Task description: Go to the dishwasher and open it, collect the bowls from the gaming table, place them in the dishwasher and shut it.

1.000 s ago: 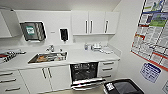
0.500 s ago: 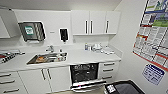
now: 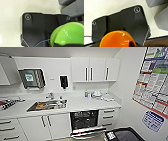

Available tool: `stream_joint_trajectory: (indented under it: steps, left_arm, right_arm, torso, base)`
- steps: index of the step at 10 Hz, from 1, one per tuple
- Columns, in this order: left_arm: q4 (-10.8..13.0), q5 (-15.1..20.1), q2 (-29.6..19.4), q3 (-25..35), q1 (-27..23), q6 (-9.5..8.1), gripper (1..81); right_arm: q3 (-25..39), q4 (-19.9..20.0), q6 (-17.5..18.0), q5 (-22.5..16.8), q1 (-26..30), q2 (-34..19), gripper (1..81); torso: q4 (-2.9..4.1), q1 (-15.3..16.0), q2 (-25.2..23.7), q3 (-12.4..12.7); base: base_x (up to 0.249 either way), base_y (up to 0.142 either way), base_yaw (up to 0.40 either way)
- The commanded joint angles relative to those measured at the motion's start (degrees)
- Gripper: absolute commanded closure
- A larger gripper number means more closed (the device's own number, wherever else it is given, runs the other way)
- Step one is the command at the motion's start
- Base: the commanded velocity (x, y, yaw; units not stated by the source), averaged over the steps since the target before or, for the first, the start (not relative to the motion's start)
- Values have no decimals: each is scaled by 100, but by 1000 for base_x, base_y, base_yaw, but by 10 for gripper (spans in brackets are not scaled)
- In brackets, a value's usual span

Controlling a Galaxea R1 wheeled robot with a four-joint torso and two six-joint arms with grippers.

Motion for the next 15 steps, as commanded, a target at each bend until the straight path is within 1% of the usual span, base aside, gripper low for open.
stream_joint_trajectory:
  steps: [1,11,15]
  left_arm:
    - [-35,212,-99,48,-254,-27,811]
    - [-27,203,-99,57,-245,-27,811]
    - [-26,203,-125,91,-245,-27,811]
  right_arm:
    - [-2,-37,-21,-265,318,-40,811]
    - [-2,-37,-21,-265,319,-40,811]
    - [-2,-46,-21,-265,327,-31,811]
  torso:
    - [0,0,0,0]
    - [0,0,0,0]
    - [0,-2,0,0]
  base:
    - [0,0,0]
    - [0,0,0]
    - [0,76,0]
